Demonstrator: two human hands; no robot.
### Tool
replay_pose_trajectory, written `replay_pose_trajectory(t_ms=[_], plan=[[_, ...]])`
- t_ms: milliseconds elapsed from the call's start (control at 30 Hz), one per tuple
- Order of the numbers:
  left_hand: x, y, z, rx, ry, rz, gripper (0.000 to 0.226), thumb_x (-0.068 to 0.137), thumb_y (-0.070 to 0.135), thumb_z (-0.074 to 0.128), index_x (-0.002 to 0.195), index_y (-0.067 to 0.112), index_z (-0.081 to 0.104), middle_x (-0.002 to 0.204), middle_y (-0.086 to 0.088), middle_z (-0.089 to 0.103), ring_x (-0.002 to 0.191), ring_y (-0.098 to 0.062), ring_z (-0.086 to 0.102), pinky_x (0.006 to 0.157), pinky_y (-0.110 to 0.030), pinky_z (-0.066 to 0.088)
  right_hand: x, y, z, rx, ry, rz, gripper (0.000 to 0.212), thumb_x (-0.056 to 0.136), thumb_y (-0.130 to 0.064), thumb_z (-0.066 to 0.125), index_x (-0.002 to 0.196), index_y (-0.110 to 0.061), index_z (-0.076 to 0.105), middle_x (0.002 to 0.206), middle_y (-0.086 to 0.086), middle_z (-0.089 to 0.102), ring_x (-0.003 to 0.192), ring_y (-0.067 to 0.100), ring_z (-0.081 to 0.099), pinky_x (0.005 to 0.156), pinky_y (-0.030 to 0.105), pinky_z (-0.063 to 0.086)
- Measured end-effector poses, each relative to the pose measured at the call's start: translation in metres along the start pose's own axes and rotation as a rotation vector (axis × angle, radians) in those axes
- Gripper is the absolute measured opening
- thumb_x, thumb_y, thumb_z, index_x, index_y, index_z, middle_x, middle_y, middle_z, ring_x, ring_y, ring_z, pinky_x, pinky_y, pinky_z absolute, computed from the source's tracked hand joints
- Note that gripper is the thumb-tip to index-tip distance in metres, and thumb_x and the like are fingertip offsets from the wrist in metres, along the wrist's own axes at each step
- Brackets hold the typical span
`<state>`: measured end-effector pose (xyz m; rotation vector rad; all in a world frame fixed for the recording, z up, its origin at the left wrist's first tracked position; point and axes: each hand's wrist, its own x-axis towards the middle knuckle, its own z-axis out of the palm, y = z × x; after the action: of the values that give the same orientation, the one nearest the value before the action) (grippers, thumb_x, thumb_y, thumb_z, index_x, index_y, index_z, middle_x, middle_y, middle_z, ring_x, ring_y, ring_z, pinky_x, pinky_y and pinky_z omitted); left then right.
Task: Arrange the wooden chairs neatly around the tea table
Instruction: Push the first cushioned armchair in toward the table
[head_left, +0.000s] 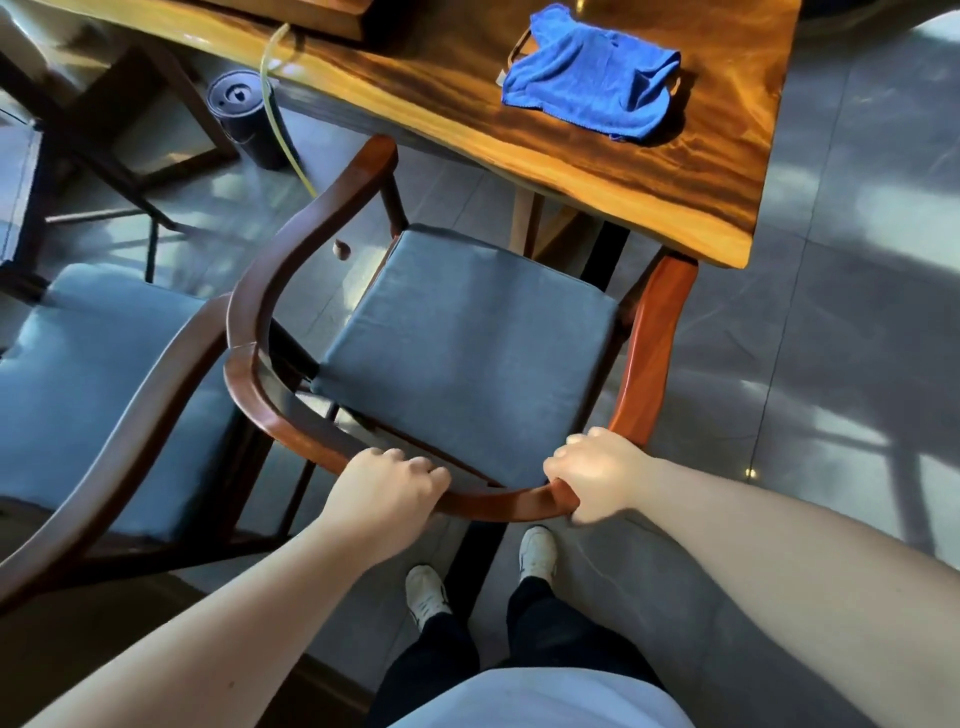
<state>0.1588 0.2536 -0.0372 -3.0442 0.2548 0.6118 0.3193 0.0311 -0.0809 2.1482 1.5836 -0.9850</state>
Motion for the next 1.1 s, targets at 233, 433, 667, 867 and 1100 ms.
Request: replay_pose_trajectory(t_ms=[233, 433, 667, 867, 1100], plan=[[0.014, 0.009, -0.002, -0.091, 0.047, 0.02, 0.026, 0.083, 0.047, 0.061, 0.081, 0.021, 0.057, 0.075, 0.003, 0.066, 0.071, -0.029, 0.064, 0.062, -0.036, 0.052, 0.002, 0.025, 0.005, -0.059, -0.038, -0.053, 0.038, 0.073, -0.042, 0.066, 0.102, -0.02, 0.059, 0.095, -0.001, 0.064, 0.096, 0.023, 0.051, 0.06, 0.034, 0.035], [0.032, 0.029, -0.014, -0.065, 0.053, 0.025, 0.029, 0.079, 0.049, 0.067, 0.077, 0.022, 0.057, 0.069, 0.005, 0.065, 0.062, -0.026, 0.062, 0.053, -0.032, 0.047, -0.008, 0.051, 0.006, -0.047, -0.076, -0.029, 0.038, 0.074, -0.041, 0.065, 0.106, -0.021, 0.059, 0.095, -0.001, 0.063, 0.092, 0.021, 0.048, 0.058, 0.032, 0.032], [0.028, 0.035, -0.019, -0.098, 0.095, -0.035, 0.032, 0.08, 0.051, 0.062, 0.087, 0.021, 0.059, 0.078, 0.004, 0.065, 0.073, -0.026, 0.061, 0.061, -0.034, 0.048, -0.011, 0.053, -0.015, 0.132, -0.205, -0.047, 0.058, 0.078, -0.053, 0.067, 0.126, -0.022, 0.054, 0.113, -0.002, 0.061, 0.104, 0.021, 0.055, 0.085, 0.039, 0.051], [-0.013, 0.022, -0.025, -0.138, 0.256, -0.2, 0.056, 0.077, 0.055, 0.059, 0.118, 0.016, 0.057, 0.118, -0.006, 0.063, 0.111, -0.029, 0.055, 0.096, -0.045, 0.045, -0.002, 0.01, -0.06, 0.199, 0.146, -0.212, 0.083, 0.079, -0.071, 0.057, 0.147, -0.028, 0.035, 0.149, -0.002, 0.043, 0.132, 0.022, 0.045, 0.103, 0.042, 0.042], [-0.117, -0.036, -0.021, -0.071, 0.273, -0.614, 0.064, 0.08, 0.05, 0.066, 0.131, 0.014, 0.053, 0.131, -0.012, 0.059, 0.125, -0.034, 0.049, 0.103, -0.051, 0.04, 0.038, -0.079, -0.141, -0.002, 0.408, -0.416, 0.08, 0.087, -0.067, 0.05, 0.151, -0.026, 0.027, 0.157, 0.009, 0.031, 0.138, 0.028, 0.037, 0.112, 0.04, 0.031]])
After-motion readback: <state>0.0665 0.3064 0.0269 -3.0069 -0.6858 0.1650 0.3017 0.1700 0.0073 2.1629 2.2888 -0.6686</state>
